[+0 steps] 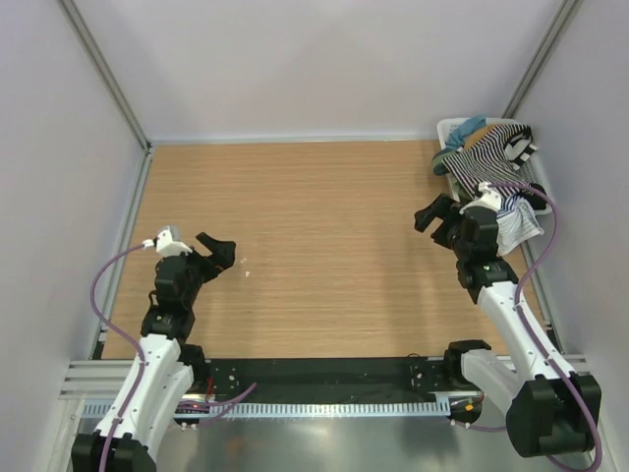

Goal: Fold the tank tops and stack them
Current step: Grab the tank top from the pile

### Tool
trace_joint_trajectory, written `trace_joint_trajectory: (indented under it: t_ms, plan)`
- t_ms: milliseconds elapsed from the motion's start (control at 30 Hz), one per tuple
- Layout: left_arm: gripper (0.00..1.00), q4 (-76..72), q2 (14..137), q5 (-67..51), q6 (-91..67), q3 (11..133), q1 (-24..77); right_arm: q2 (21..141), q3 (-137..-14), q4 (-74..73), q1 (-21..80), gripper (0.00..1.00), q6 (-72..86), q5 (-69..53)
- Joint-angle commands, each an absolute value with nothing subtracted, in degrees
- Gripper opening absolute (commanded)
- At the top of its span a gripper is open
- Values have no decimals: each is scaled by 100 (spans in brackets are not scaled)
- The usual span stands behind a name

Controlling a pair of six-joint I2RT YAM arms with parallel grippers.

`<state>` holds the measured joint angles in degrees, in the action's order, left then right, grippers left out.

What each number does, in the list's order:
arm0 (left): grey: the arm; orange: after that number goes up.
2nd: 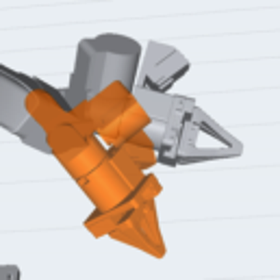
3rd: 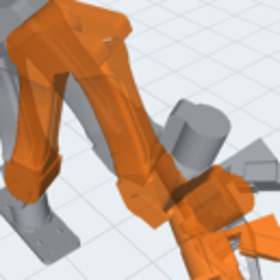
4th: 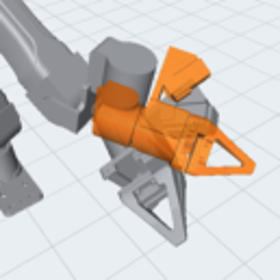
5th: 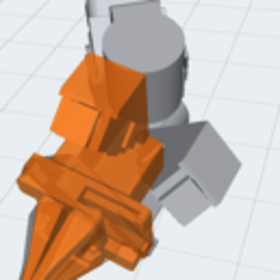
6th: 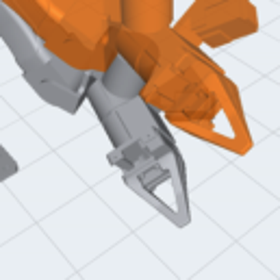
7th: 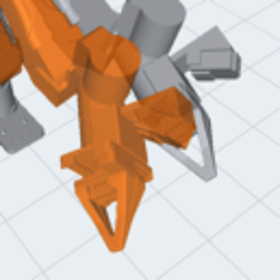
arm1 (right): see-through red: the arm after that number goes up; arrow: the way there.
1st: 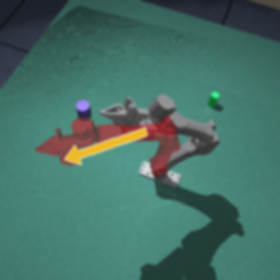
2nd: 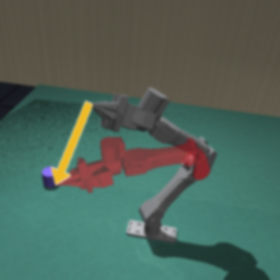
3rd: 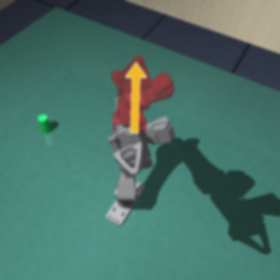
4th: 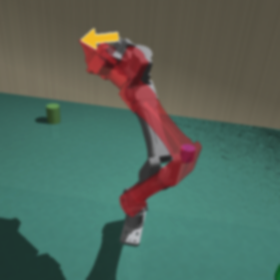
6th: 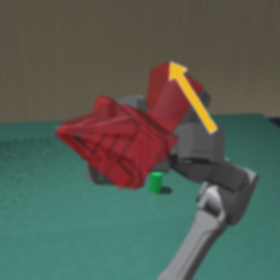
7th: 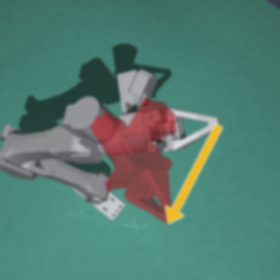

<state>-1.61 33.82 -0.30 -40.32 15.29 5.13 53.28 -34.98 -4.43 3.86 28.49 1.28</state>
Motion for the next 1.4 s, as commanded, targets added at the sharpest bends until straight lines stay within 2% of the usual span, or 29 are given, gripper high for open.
trace_joint_trajectory:
  t_ms: [0, 33, 133, 333, 433, 667, 967, 1033, 1067, 1100, 1200, 1300, 1367]
  plan:
    - [99, -193, 3243, -289, -4061, 1512, 510, 5273, -3928, -518, 369, 100, 2988, 1001]
    - [99, -219, 3243, -351, -4061, 1486, 510, 5430, -4207, -623, 369, 98, 2901, 1045]
    - [99, -334, 3330, -500, -4034, 1442, 527, 6052, -5110, -1069, 378, 84, 2768, 1475]
    - [100, -668, 3691, -747, -4060, 1433, 536, 7969, -7509, -2318, 369, 77, 2145, 2425]
    - [100, -738, 3823, -791, -4061, 1441, 562, 8884, -8355, -2609, 369, 76, 1917, 2645]
    - [100, -782, 3929, -765, -4052, 1441, 571, 10484, -9921, -3242, 369, 82, 1635, 2882]
    - [100, -861, 4254, -826, -4078, 1520, 580, 11452, -10617, -3533, 369, 73, 1529, 3533]
    - [100, -835, 4367, -774, -4069, 1564, 580, 11444, -10617, -3621, 369, 56, 1617, 3638]
    - [100, -800, 4403, -765, -4069, 1582, 580, 11382, -10582, -3630, 378, 34, 1661, 3700]
    - [99, -791, 4429, -773, -4061, 1608, 580, 11312, -10434, -3560, 378, 23, 1696, 3805]
    - [98, -791, 4439, -791, -4052, 1617, 580, 10716, -10170, -3402, 474, 1, 1714, 3954]
    - [98, -782, 4360, -773, -4043, 1591, 580, 10004, -10107, -3366, 676, 1, 1644, 4017]
    - [98, -782, 4324, -782, -4052, 1582, 589, 9313, -10029, -3235, 764, 1, 1591, 3484]
